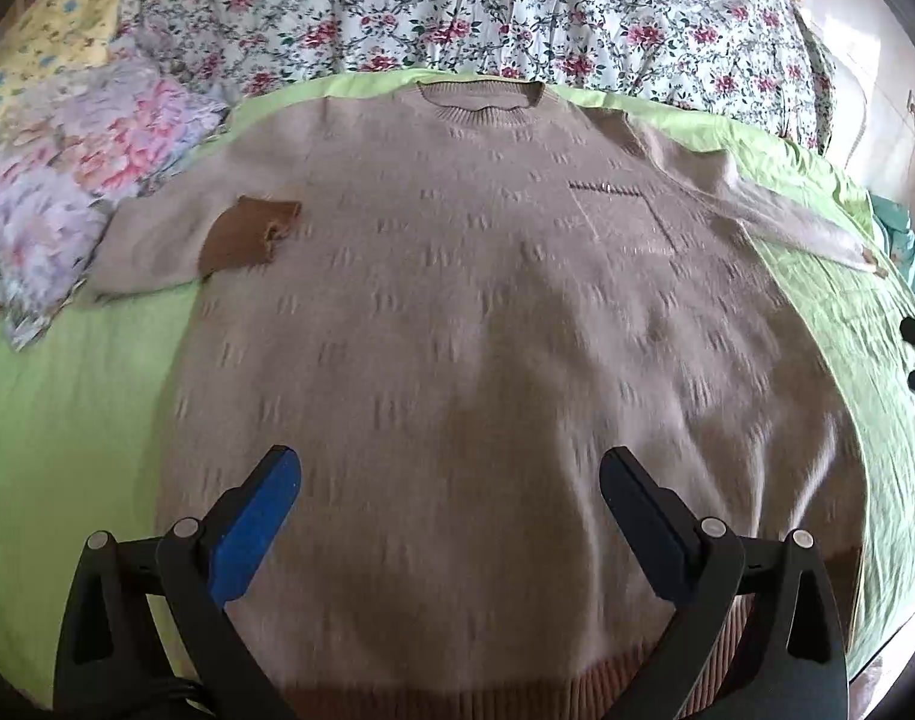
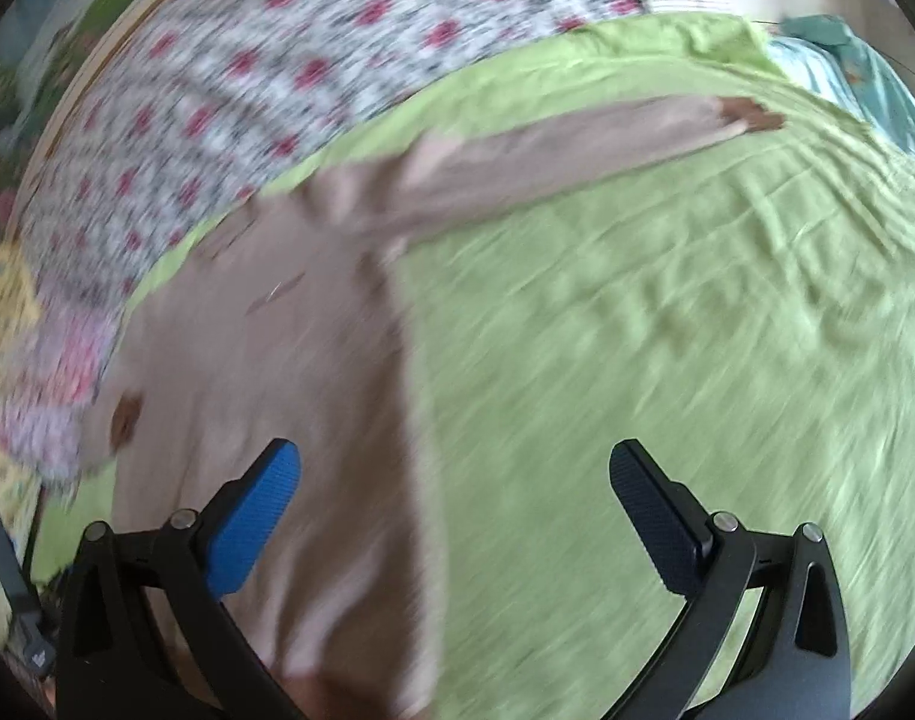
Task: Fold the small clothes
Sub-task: 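Grasp the brown cuff of the sleeve with the right gripper and lift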
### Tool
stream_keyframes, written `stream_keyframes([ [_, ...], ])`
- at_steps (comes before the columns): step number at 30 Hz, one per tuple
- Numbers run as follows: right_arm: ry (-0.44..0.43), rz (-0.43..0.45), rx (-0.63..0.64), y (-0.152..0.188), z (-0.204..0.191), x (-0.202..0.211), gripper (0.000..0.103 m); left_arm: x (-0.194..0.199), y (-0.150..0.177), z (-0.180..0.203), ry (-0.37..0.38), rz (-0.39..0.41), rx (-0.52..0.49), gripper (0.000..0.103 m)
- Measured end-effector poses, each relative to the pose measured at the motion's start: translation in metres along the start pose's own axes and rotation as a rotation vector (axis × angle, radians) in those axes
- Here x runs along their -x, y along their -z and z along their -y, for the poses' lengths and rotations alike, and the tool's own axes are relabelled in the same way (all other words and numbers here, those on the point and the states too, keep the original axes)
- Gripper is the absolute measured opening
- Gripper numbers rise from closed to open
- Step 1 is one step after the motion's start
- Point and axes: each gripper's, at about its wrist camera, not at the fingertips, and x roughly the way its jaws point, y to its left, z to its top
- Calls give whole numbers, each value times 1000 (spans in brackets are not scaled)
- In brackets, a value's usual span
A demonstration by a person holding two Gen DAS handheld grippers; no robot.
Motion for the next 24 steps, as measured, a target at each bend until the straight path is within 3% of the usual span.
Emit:
stream_keyframes([
  [3, 29, 27, -91, -43, 45, -12, 97, -14, -27, -1, 7, 6, 13, 100],
  [6, 32, 36, -209, -81, 95, -27, 76, -29, -59, 0, 20, 16, 27, 100],
  [11, 54, 83, -425, -139, 181, -52, 75, -57, -100, 18, 3, 35, -11, 100],
  [15, 48, 115, -526, -170, 229, -89, 75, -88, -118, 27, 28, 18, -19, 100],
  [17, 41, 171, -564, -180, 244, -95, 74, -107, -125, 31, 37, -4, -34, 100],
  [18, 52, 186, -570, -187, 247, -98, 66, -113, -126, 31, 41, -12, -38, 100],
  [19, 68, 191, -559, -194, 248, -103, 43, -122, -129, 32, 45, -25, -40, 100],
  [21, 70, 156, -530, -207, 246, -116, 7, -133, -130, 31, 51, -46, -38, 99],
  [24, 93, 155, -446, -213, 218, -115, 7, -139, -129, 30, 67, -50, -50, 97],
])
